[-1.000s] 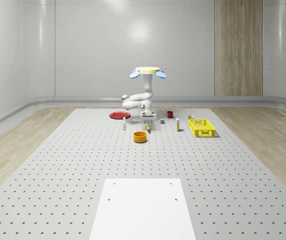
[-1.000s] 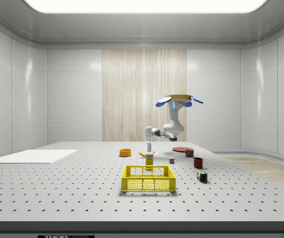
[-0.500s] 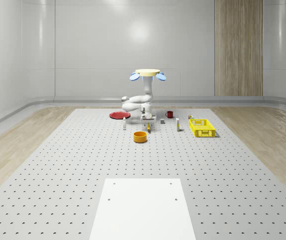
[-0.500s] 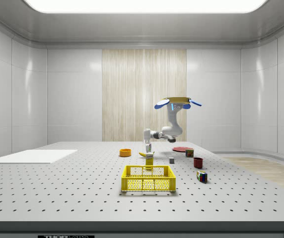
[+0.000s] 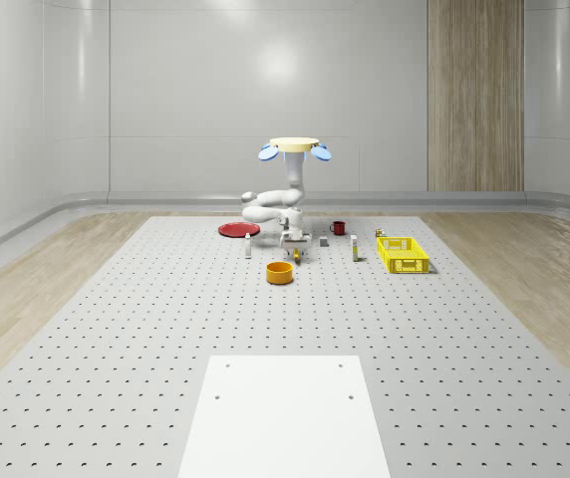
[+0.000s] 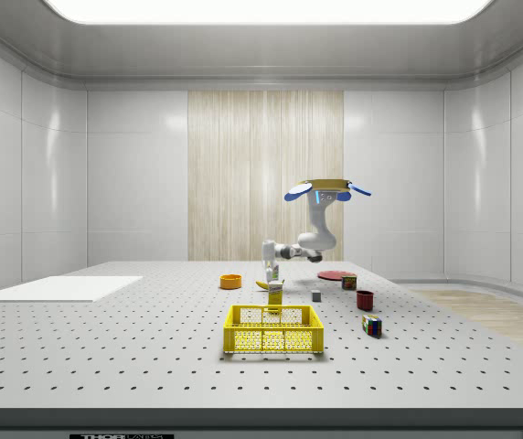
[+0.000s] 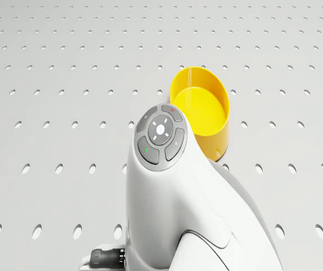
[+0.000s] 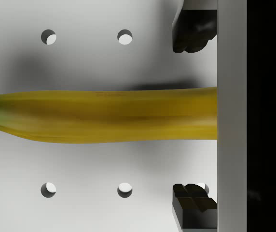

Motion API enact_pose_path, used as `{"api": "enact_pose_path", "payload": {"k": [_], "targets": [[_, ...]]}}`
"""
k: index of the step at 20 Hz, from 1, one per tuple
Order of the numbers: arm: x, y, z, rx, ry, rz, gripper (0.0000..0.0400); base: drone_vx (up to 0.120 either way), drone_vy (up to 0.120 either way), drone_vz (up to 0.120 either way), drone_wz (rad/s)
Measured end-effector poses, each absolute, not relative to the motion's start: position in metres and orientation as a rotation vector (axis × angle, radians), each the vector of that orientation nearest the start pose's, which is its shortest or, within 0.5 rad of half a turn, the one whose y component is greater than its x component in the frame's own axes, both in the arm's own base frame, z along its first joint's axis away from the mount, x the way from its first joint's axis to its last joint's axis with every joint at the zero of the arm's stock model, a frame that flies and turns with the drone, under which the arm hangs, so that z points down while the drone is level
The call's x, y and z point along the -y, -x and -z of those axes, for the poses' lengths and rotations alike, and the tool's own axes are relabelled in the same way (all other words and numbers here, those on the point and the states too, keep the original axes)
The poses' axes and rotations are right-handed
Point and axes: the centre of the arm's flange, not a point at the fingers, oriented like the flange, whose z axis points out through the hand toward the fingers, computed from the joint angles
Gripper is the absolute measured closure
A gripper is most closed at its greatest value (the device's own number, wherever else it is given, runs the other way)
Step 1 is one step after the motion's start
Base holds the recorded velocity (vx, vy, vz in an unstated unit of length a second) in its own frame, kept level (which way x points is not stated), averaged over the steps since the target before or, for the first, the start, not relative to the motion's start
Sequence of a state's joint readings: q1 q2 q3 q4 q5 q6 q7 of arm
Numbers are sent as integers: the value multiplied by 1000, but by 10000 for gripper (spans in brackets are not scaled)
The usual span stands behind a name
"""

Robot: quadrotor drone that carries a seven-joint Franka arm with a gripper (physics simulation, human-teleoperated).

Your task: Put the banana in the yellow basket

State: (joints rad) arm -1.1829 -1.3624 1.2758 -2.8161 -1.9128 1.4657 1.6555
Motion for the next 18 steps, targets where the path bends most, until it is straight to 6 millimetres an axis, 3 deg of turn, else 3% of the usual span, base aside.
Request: {"api": "enact_pose_path", "payload": {"k": [14, 16, 18], "targets": [[6, -325, -534, 2, -1, -785, 0, 0, 0, 0, 0], [6, -325, -535, 2, -1, -785, 98, 0, 0, 0, 0], [6, -325, -535, 2, -1, -785, 158, 0, 0, 0, 0]]}}
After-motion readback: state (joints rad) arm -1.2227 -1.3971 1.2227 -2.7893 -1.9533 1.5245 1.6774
